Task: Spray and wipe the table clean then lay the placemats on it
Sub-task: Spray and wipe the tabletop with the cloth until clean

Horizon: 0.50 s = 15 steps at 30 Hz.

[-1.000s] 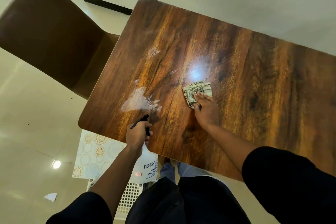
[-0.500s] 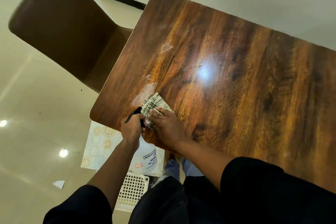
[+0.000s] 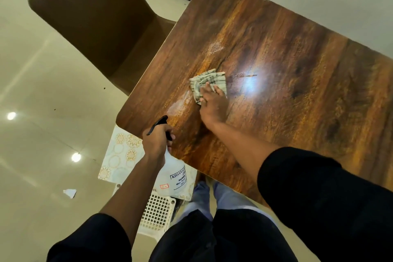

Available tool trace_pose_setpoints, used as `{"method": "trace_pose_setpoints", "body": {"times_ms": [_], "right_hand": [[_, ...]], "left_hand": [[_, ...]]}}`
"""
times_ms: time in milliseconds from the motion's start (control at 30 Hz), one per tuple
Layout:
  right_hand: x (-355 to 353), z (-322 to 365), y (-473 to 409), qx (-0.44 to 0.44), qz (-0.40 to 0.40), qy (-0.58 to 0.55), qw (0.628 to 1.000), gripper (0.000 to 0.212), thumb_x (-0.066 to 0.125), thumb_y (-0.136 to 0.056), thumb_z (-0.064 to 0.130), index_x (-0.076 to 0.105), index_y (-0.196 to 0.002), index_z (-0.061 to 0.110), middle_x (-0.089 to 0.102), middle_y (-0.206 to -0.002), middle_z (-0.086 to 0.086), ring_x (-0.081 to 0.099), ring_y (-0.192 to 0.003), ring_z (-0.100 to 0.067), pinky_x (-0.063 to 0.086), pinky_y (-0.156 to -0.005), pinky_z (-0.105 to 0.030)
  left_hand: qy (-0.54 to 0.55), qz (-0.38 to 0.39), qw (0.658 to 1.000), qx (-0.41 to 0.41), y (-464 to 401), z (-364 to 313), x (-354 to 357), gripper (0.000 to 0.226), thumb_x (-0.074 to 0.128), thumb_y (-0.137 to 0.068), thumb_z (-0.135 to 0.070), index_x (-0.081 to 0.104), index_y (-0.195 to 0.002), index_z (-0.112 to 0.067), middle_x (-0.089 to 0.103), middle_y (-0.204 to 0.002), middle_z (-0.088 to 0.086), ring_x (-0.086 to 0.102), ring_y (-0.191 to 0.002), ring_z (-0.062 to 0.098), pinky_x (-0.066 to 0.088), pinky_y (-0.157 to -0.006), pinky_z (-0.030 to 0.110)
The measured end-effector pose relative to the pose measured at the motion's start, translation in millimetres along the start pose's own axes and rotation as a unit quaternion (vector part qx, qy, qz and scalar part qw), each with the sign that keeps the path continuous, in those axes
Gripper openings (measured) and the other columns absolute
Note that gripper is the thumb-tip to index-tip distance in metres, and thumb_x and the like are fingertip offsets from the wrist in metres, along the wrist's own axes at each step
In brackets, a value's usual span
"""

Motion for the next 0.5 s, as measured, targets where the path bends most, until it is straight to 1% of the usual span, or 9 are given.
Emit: {"method": "trace_pose_setpoints", "body": {"times_ms": [67, 133, 200, 300, 333, 400, 433, 500], "right_hand": [[19.2, 37.2, 16.8, -0.098, 0.040, 0.051, 0.993, 0.047, 0.057, -0.101, 0.014, 0.055, -0.146, 0.026, 0.047, -0.156, 0.006, 0.035, -0.146, -0.023, 0.034, -0.116, -0.036], [38.7, 64.0, 37.5, -0.178, 0.088, 0.049, 0.979, 0.047, 0.058, -0.100, 0.015, 0.055, -0.145, 0.026, 0.045, -0.158, 0.003, 0.034, -0.146, -0.027, 0.035, -0.116, -0.044], [53.4, 73.1, 52.0, -0.219, 0.124, 0.025, 0.968, 0.048, 0.065, -0.095, 0.016, 0.059, -0.141, 0.025, 0.047, -0.156, 0.002, 0.037, -0.145, -0.027, 0.038, -0.113, -0.050], [57.5, 68.3, 48.4, -0.272, 0.156, 0.023, 0.949, 0.049, 0.068, -0.093, 0.022, 0.060, -0.141, 0.026, 0.047, -0.156, 0.006, 0.037, -0.145, -0.024, 0.039, -0.112, -0.051], [53.4, 64.8, 41.3, -0.286, 0.166, 0.018, 0.944, 0.048, 0.068, -0.094, 0.024, 0.059, -0.141, 0.027, 0.047, -0.156, 0.007, 0.037, -0.145, -0.022, 0.037, -0.113, -0.050], [47.9, 54.2, 19.7, -0.292, 0.183, 0.022, 0.938, 0.047, 0.068, -0.095, 0.026, 0.058, -0.141, 0.032, 0.045, -0.156, 0.011, 0.035, -0.147, -0.020, 0.030, -0.117, -0.046], [42.6, 48.5, 5.2, -0.276, 0.175, 0.022, 0.945, 0.046, 0.067, -0.095, 0.028, 0.058, -0.140, 0.034, 0.044, -0.156, 0.012, 0.035, -0.146, -0.020, 0.030, -0.118, -0.046], [23.0, 30.8, -28.7, -0.197, 0.123, 0.011, 0.973, 0.043, 0.065, -0.097, 0.032, 0.057, -0.139, 0.038, 0.043, -0.157, 0.009, 0.037, -0.144, -0.022, 0.036, -0.117, -0.045]], "left_hand": [[0.006, -0.011, 1.000, 0.005, 0.5, -1.1, -3.4, 0.016, 0.067, -0.085, -0.014, 0.071, -0.080, 0.000, 0.066, -0.066, 0.013, 0.047, -0.047, 0.016, 0.038, -0.045, 0.027], [0.015, -0.024, 1.000, 0.004, 1.0, -3.3, -5.9, 0.015, 0.067, -0.082, -0.014, 0.069, -0.076, 0.000, 0.065, -0.064, 0.013, 0.045, -0.046, 0.017, 0.037, -0.045, 0.027], [0.022, -0.029, 0.999, 0.001, 0.3, -4.9, -7.8, 0.017, 0.066, -0.082, -0.014, 0.068, -0.071, -0.002, 0.064, -0.063, 0.013, 0.042, -0.045, 0.018, 0.036, -0.046, 0.027], [0.019, -0.026, 0.999, -0.003, -1.9, -6.6, -8.7, 0.021, 0.067, -0.083, -0.017, 0.069, -0.066, -0.004, 0.065, -0.065, 0.013, 0.044, -0.046, 0.018, 0.037, -0.046, 0.027], [0.014, -0.027, 1.000, -0.002, -2.4, -7.8, -8.6, 0.021, 0.066, -0.083, -0.017, 0.069, -0.067, -0.004, 0.065, -0.065, 0.013, 0.044, -0.045, 0.017, 0.037, -0.046, 0.028], [0.014, -0.031, 0.999, 0.001, -4.0, -9.8, -8.2, 0.019, 0.066, -0.084, -0.016, 0.069, -0.070, -0.003, 0.065, -0.064, 0.013, 0.044, -0.044, 0.016, 0.038, -0.045, 0.027], [0.019, -0.030, 0.999, 0.002, -4.5, -11.2, -7.9, 0.018, 0.066, -0.084, -0.015, 0.068, -0.071, -0.002, 0.065, -0.064, 0.012, 0.043, -0.043, 0.015, 0.038, -0.044, 0.026], [0.026, -0.024, 0.999, 0.005, -6.0, -13.0, -6.7, 0.017, 0.066, -0.086, -0.014, 0.067, -0.073, -0.002, 0.064, -0.064, 0.011, 0.043, -0.043, 0.014, 0.038, -0.043, 0.025]]}}
Point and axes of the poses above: each hand's wrist, its own y-axis away from the middle knuckle, its own x-axis out of the palm, z = x × y, the point moved 8 cm from there along -y, towards the middle knuckle
